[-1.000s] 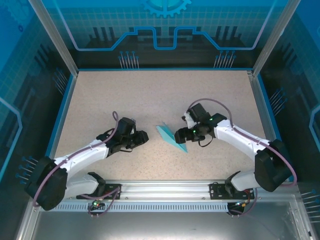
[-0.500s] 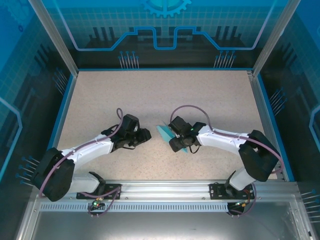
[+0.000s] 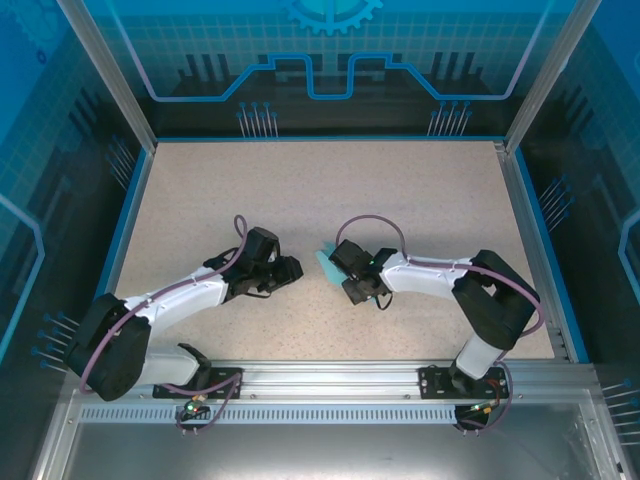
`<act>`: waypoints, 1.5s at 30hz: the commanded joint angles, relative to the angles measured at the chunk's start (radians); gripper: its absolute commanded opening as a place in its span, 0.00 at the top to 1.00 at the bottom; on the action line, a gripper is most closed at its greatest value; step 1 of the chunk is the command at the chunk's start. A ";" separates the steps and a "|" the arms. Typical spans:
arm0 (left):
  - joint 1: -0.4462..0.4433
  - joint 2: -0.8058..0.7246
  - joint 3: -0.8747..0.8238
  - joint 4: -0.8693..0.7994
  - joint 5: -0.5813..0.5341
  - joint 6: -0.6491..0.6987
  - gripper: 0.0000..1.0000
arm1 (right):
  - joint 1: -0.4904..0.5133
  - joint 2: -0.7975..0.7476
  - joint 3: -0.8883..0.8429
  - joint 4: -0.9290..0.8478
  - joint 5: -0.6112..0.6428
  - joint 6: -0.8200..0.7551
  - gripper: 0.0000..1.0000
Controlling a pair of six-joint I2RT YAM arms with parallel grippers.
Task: Fold a paper plane with a square sheet of paper (pick it up from the middle)
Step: Fold the wing for the fifth time at the center of the table.
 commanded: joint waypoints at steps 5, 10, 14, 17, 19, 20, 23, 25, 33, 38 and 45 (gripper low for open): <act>-0.006 0.011 0.033 -0.037 0.002 0.012 0.56 | 0.025 -0.066 0.022 -0.069 0.158 0.069 0.79; -0.006 0.016 0.039 -0.040 -0.001 0.015 0.55 | 0.025 -0.100 0.061 -0.185 0.288 0.149 0.82; -0.006 0.017 0.042 -0.048 -0.015 0.010 0.54 | 0.030 -0.014 0.164 -0.355 0.383 0.275 0.81; -0.006 0.000 0.040 -0.067 -0.061 -0.009 0.54 | 0.059 0.117 0.260 -0.463 0.420 0.356 0.81; -0.005 -0.030 0.039 -0.102 -0.114 -0.027 0.54 | 0.084 0.206 0.321 -0.493 0.407 0.375 0.80; -0.004 -0.046 0.039 -0.125 -0.143 -0.037 0.54 | 0.097 0.234 0.341 -0.492 0.392 0.372 0.79; -0.003 -0.111 0.034 -0.215 -0.254 -0.075 0.54 | 0.144 0.303 0.399 -0.473 0.339 0.348 0.76; -0.001 -0.162 0.019 -0.261 -0.315 -0.102 0.53 | 0.165 0.334 0.431 -0.454 0.282 0.324 0.72; 0.010 -0.345 -0.062 -0.316 -0.400 -0.156 0.47 | 0.162 0.134 0.321 -0.212 -0.041 0.221 0.30; 0.011 -0.355 -0.070 -0.252 -0.324 -0.098 0.46 | 0.068 -0.090 0.175 -0.096 -0.184 0.204 0.19; 0.007 -0.217 -0.048 -0.091 -0.117 -0.046 0.47 | -0.209 -0.272 -0.080 0.203 -0.715 0.175 0.65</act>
